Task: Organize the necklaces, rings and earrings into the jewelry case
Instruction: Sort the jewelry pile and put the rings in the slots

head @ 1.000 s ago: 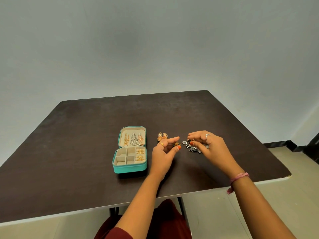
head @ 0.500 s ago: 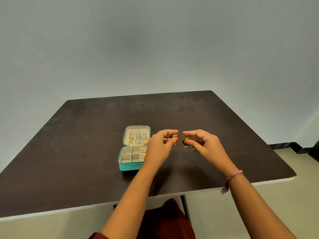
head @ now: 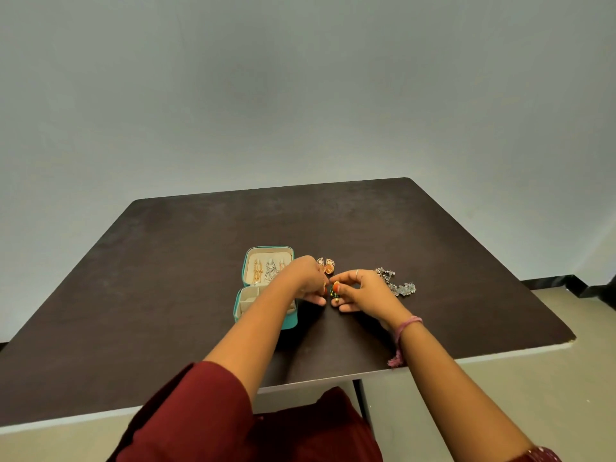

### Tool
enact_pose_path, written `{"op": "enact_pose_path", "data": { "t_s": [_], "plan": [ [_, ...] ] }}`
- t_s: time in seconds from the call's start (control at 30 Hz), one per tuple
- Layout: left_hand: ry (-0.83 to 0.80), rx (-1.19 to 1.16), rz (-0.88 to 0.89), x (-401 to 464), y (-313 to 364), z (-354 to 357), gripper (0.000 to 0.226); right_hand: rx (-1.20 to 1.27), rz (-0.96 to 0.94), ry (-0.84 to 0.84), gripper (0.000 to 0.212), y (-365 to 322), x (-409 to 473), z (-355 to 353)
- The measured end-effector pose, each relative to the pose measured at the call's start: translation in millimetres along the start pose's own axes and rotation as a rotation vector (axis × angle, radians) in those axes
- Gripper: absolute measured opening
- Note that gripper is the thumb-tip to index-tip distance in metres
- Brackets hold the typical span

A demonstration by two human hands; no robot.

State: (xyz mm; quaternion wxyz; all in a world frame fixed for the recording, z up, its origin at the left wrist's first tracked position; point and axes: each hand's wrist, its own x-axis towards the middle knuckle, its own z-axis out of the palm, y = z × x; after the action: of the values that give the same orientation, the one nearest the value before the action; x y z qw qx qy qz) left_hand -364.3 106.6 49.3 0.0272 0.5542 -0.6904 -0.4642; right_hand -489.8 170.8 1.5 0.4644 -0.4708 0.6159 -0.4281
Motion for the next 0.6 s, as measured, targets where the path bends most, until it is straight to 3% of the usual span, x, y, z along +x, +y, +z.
{"op": "enact_pose_path", "data": {
  "t_s": [0.13,0.27,0.5,0.6],
  "plan": [
    [-0.075,0.071,-0.077,6,7,1,0.035,-0.041,0.051,-0.002,0.012,-4,7,2],
    [0.035,0.075,-0.048,14,7,-2,0.026,-0.135,0.076,0.024,0.011,-7,12,4],
    [-0.096,0.184,-0.106,16,9,-5,0.031,-0.24,0.104,0.078,0.009,-1,23,8],
    [-0.031,0.221,-0.062,17,6,-5,0.023,-0.331,0.109,0.098,0.011,1,25,11]
  ]
}}
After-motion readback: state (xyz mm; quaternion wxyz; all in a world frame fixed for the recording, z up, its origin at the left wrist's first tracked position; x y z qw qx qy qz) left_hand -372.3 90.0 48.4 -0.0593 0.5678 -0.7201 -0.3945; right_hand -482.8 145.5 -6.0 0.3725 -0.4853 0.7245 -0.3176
